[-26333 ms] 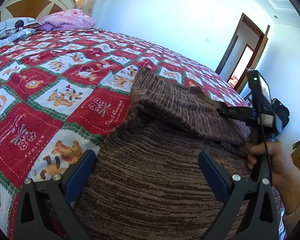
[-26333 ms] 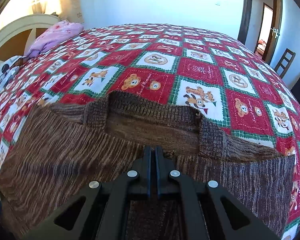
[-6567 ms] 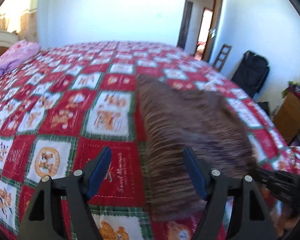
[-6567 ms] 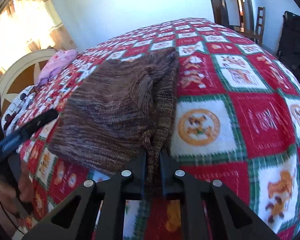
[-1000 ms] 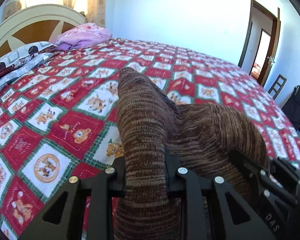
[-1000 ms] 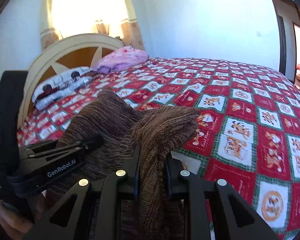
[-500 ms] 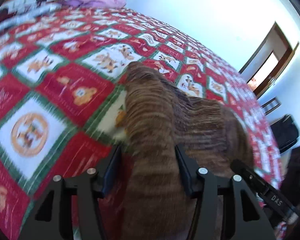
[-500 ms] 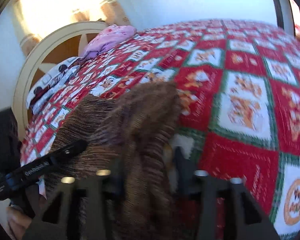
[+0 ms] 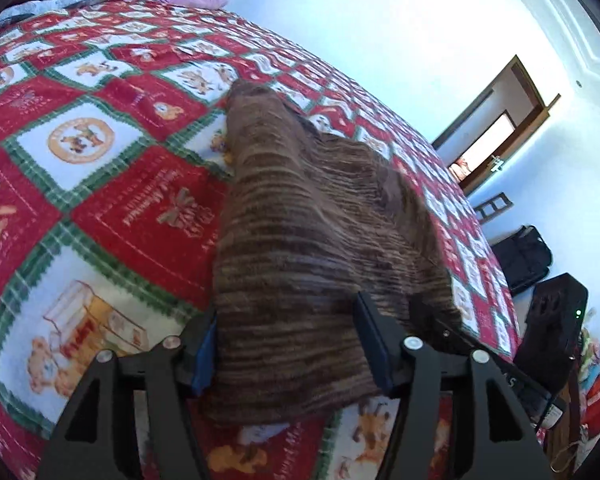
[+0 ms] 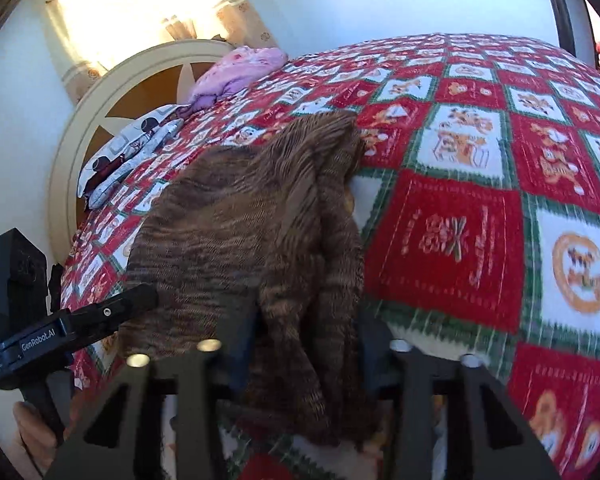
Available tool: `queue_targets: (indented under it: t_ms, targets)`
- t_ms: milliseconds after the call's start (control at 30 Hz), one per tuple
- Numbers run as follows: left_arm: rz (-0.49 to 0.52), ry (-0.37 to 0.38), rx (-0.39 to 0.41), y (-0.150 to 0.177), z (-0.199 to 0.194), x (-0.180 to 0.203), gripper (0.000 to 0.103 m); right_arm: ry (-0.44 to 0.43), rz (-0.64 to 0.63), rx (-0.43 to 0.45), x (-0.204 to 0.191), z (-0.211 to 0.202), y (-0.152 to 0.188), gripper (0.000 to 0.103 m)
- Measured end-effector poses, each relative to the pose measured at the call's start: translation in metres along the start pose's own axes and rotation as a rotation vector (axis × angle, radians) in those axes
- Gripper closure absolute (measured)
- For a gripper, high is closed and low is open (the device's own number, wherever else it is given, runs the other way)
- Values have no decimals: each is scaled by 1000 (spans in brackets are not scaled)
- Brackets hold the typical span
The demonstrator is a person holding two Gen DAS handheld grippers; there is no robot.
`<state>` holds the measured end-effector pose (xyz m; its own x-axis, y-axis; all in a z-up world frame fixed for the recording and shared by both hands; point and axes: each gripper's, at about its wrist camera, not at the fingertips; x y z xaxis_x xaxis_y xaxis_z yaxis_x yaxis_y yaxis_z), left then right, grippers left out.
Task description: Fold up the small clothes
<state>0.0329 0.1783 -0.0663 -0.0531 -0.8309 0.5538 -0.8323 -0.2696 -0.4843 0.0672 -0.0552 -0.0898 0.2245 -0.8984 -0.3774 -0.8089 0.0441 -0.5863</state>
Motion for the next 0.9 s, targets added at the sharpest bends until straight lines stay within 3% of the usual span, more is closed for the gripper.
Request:
queue_targets:
  t_ms: [67,167,233,333,500,667,700,867,900]
  targets:
    - [12,-9,-17,0,0,2,62,-34,57,-12,0,-3,3,81]
    - [-12,-18,-28,-6,-7,-5,78,-173,195,-35,8,-7,7,83]
    - [-56,17,-29,-8,-15,-13,78,-288,311,-54,18,-9,9,83]
    - [-54,1,-40,-8,-24,-14,78,-339,393,-94,28,-10,19,83]
    - [49,-145,-35,7,-19,-12,76,-231,312,-57,31,-19,36,85]
    - [97,-249,4,14,-21,-5,61,-137,218,-19,19,-30,41,85]
    - [119,-297,10,16,-23,0,51,-107,209,-15,16,-35,42,80]
    - [210,-442,58,31,-35,23,34,105,110,80,-11,-69,46,70]
    - [225,-467,62,34,-36,27,26,171,62,109,-21,-75,47,55]
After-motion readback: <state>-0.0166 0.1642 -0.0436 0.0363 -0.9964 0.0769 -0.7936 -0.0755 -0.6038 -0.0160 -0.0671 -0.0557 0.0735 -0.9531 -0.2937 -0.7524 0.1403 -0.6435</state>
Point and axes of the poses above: each gripper's, at about its wrist camera, not at the fingertips, and z roughly the way its jaws point, x to its right, y to its underside, and after that the axes turned 4 degrees about -x, right-handed
